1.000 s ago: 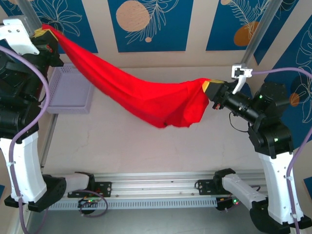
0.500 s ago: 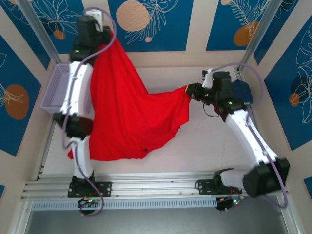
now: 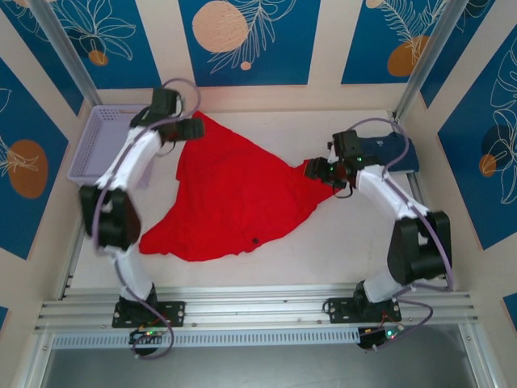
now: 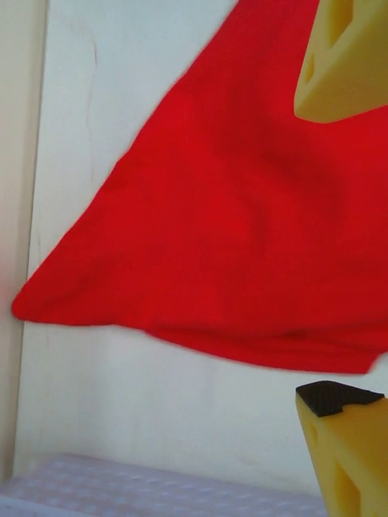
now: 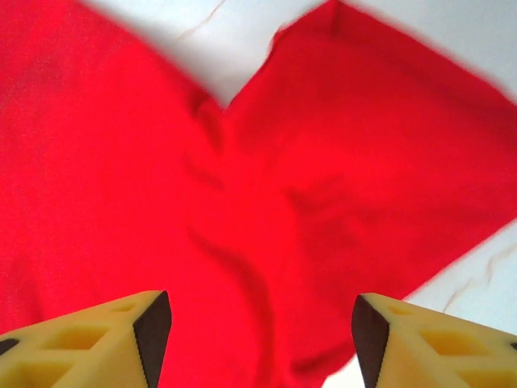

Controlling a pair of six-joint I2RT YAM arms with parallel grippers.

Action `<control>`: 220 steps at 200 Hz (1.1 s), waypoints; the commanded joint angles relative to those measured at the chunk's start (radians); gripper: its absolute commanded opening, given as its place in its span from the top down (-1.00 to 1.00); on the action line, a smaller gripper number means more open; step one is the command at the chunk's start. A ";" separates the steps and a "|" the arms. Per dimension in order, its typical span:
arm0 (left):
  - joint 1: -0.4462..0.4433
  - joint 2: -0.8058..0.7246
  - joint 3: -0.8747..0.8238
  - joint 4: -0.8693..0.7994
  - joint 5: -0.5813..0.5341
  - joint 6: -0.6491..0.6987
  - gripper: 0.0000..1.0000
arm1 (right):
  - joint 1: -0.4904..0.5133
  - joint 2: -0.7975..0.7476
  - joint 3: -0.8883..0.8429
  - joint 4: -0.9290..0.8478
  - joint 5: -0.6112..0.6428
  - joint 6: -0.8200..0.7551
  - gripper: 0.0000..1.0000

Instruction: Fold the inside-out t-shirt

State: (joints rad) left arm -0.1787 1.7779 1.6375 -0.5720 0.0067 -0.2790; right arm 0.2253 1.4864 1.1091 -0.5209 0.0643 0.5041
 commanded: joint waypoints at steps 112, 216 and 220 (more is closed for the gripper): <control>-0.443 -0.753 -1.100 0.001 -0.024 -0.352 -0.56 | 0.183 0.102 -0.342 0.214 -0.162 0.195 -0.16; -0.499 -0.605 -1.219 0.124 -0.077 -0.405 0.64 | 0.184 0.043 -0.363 0.352 -0.120 0.239 0.77; -0.498 -0.612 -1.220 0.125 -0.083 -0.404 0.74 | 0.183 0.027 -0.367 0.355 -0.116 0.240 0.82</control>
State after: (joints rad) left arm -0.6640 1.1713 0.4747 -0.4412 -0.0528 -0.6647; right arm 0.4057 1.5898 0.7685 -0.2173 -0.0624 0.7254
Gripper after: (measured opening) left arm 0.230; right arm 0.160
